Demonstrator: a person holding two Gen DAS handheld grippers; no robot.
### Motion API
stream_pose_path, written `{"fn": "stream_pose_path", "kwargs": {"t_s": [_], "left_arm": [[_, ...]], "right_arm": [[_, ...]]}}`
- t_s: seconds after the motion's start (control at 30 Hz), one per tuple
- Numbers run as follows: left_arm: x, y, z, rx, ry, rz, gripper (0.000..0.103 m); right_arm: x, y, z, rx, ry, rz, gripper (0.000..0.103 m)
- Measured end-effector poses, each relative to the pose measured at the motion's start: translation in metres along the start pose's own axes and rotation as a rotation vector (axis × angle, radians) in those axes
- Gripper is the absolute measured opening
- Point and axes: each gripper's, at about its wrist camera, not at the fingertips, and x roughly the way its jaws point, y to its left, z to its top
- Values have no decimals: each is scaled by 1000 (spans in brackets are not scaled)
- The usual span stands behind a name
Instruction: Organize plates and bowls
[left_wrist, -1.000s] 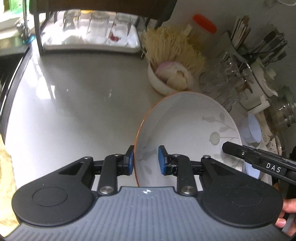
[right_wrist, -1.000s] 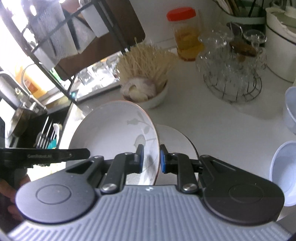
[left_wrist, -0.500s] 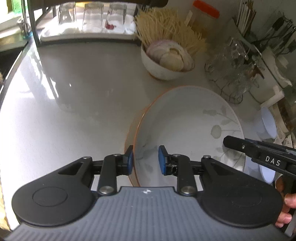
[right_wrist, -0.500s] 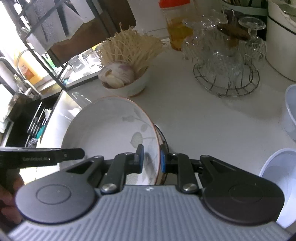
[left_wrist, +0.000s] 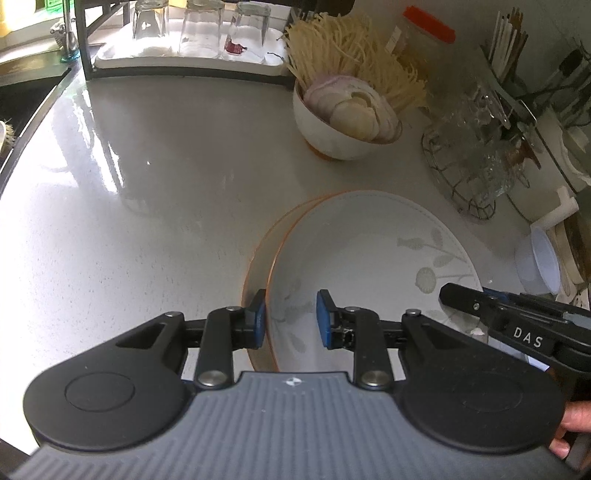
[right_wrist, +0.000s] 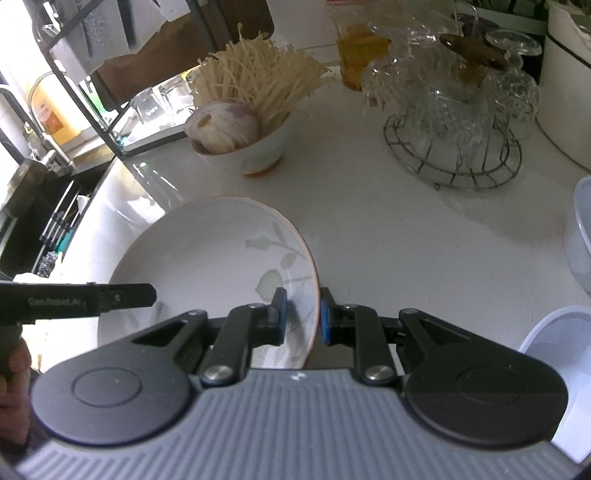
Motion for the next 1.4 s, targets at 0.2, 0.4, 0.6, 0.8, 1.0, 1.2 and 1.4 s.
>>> {"fn": "stream_pose_path", "kwargs": {"t_s": [0.2, 0.4, 0.6, 0.8, 1.0, 1.2, 1.4], "left_arm": [[1, 2, 5, -28, -10, -7, 31], [-1, 8, 8, -47, 14, -34, 31], [-6, 22, 10, -111, 45, -91, 31], [-10, 22, 8, -94, 80, -104, 31], [-16, 26, 9, -90, 118, -120, 31], [-21, 34, 14, -111, 143, -126, 31], [-30, 22, 17, -63, 108, -115, 32]], "right_arm": [[5, 2, 2, 7, -3, -13, 24], [6, 3, 3, 37, 1, -25, 24], [9, 1, 0, 86, 8, -38, 24], [8, 2, -1, 111, 1, -47, 24], [7, 2, -4, 116, -4, -48, 24], [7, 1, -4, 130, -9, -43, 25], [0, 2, 0, 135, -26, -55, 24]]}}
